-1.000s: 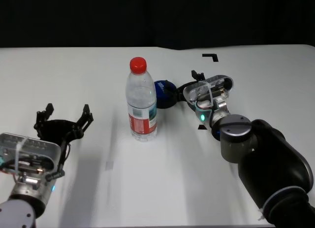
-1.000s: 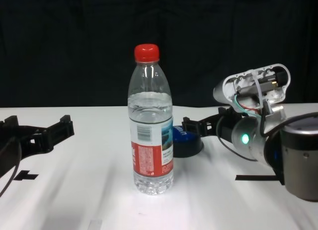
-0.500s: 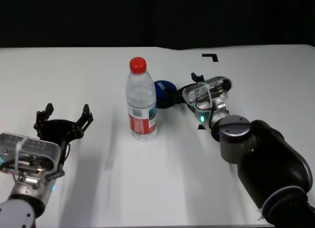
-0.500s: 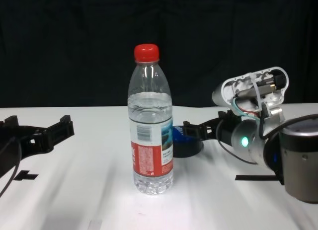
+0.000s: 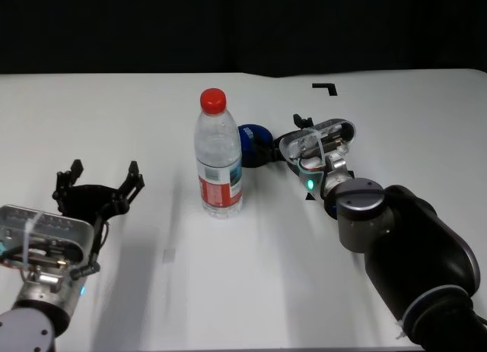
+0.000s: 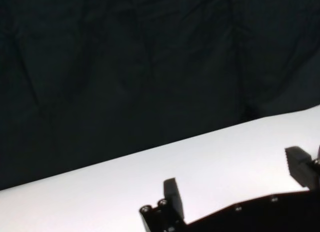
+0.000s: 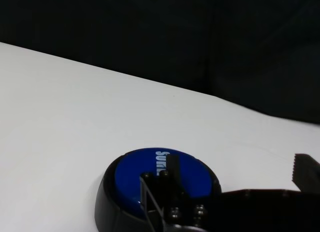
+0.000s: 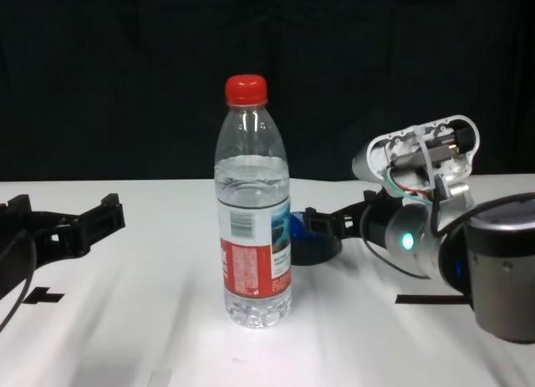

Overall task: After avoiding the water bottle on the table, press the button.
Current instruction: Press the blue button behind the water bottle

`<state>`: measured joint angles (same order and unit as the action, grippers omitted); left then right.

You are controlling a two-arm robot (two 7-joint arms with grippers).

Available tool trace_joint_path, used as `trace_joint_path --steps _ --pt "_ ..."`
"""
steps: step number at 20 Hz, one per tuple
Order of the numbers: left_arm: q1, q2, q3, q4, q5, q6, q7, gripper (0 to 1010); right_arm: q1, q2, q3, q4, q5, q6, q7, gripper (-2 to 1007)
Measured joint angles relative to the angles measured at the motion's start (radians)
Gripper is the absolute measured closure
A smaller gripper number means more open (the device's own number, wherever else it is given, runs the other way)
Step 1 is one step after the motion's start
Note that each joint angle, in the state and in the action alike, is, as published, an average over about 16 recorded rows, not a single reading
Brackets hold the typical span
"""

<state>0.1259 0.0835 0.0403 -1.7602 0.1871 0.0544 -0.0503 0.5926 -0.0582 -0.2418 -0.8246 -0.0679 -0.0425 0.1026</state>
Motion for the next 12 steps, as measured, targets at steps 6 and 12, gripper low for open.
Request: trace_joint_path --steps 6,12 --pt "0.0 0.0 0.0 0.0 0.0 0.0 0.0 7 0.0 -0.001 0.003 -0.009 0.002 -0.003 0.001 2" --pt "0.0 0.0 0.0 0.0 0.0 0.0 0.0 7 -0.011 0.0 0.01 -0.048 0.011 -0.005 0.002 2"
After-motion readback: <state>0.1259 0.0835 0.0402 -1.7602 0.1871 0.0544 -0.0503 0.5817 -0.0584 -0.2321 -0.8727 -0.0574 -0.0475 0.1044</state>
